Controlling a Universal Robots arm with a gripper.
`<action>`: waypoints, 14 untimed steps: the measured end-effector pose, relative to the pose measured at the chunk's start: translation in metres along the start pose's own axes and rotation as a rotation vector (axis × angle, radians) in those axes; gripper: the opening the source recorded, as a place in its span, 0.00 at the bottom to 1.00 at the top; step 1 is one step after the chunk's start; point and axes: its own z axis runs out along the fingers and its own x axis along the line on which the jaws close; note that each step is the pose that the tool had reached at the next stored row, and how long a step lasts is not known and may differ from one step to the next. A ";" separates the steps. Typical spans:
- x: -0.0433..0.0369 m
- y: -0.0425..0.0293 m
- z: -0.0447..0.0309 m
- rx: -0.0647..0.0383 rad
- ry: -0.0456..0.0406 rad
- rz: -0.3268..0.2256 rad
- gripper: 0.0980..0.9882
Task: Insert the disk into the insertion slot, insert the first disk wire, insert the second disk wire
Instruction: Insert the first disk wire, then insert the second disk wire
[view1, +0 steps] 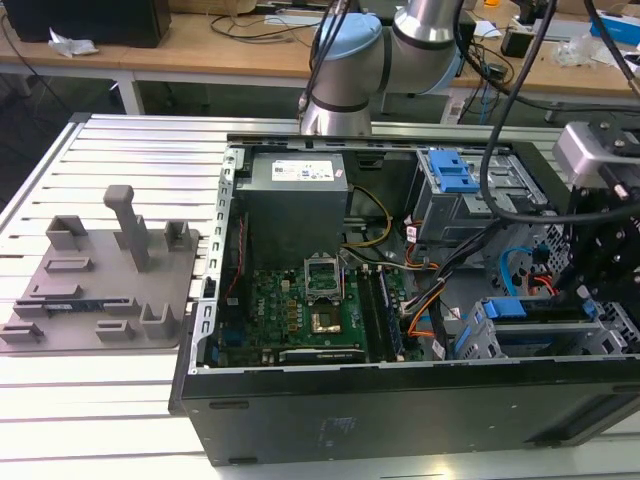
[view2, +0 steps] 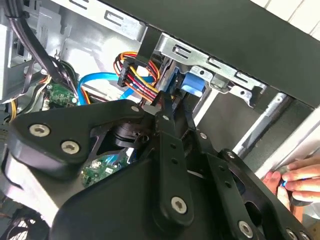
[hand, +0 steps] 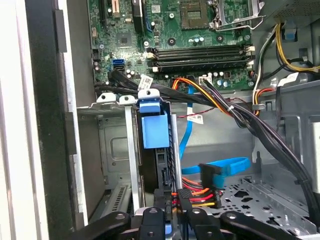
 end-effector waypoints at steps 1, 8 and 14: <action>-0.0004 0.0000 -0.0057 0.000 -0.0001 0.000 0.16; -0.0022 0.0002 -0.0205 0.000 -0.0002 0.000 0.16; -0.0023 0.0002 -0.0206 0.000 0.0000 0.000 0.16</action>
